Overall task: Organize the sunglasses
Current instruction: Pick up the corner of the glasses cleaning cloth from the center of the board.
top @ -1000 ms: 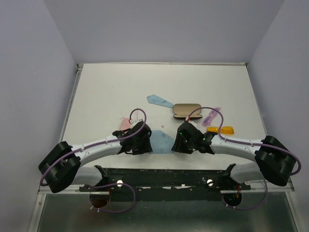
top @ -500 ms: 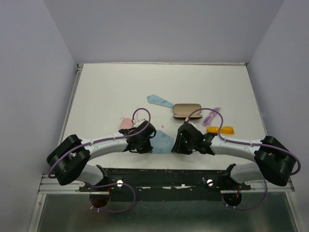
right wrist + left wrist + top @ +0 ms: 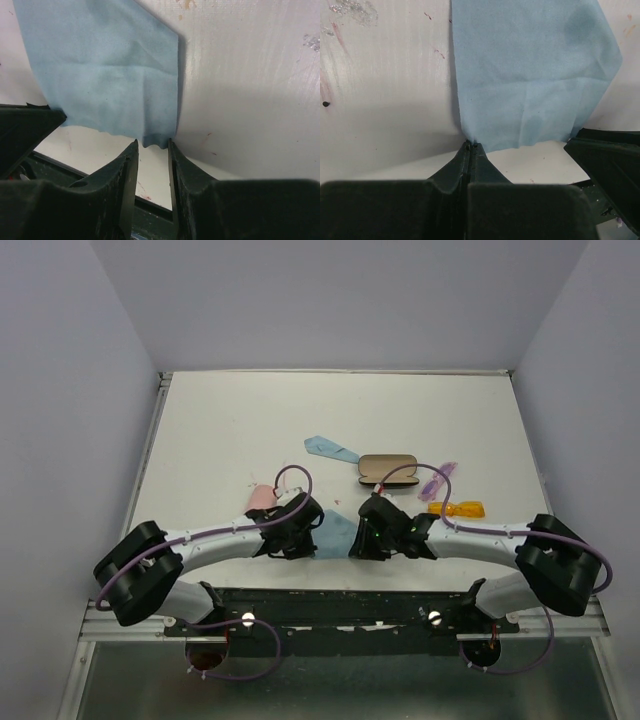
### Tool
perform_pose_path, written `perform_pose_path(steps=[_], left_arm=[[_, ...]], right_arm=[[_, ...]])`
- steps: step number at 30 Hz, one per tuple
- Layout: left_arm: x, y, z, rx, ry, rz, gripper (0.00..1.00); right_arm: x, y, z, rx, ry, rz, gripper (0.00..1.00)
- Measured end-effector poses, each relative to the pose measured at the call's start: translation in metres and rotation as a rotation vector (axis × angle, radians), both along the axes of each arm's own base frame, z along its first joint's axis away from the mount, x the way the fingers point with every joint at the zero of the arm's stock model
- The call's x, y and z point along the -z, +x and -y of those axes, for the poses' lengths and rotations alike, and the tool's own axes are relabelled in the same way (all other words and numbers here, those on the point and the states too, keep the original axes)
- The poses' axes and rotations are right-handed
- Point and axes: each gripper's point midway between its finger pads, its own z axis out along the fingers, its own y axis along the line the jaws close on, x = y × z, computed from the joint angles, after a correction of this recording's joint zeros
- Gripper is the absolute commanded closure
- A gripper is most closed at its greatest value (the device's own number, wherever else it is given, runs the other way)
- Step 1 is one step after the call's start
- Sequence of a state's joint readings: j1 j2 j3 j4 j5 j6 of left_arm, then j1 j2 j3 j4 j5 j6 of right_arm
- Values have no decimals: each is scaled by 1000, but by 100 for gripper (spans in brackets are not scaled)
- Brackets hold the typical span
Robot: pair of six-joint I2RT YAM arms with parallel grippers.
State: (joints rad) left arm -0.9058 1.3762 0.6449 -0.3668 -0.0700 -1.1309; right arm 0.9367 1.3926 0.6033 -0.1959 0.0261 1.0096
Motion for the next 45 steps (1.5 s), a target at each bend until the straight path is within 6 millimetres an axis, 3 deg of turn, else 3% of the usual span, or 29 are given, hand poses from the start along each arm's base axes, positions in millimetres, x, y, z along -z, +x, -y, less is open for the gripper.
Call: perform_pose_path(steps=[18,26,36,45], left_arm=[[0,-1,-4,10,-6,29,100],[-1,2,0,19,-20,47,100],[1,1,-1,20,-18,46,100],[-7,3,0,39,-50,87,100]], right_arm=[[3,5,12,69,-182,-5,66],[4,7,-8,49,-239,-7,80],[5,6,-7,71,-292,1,99],[0,3,-3,44,-263,26,99]])
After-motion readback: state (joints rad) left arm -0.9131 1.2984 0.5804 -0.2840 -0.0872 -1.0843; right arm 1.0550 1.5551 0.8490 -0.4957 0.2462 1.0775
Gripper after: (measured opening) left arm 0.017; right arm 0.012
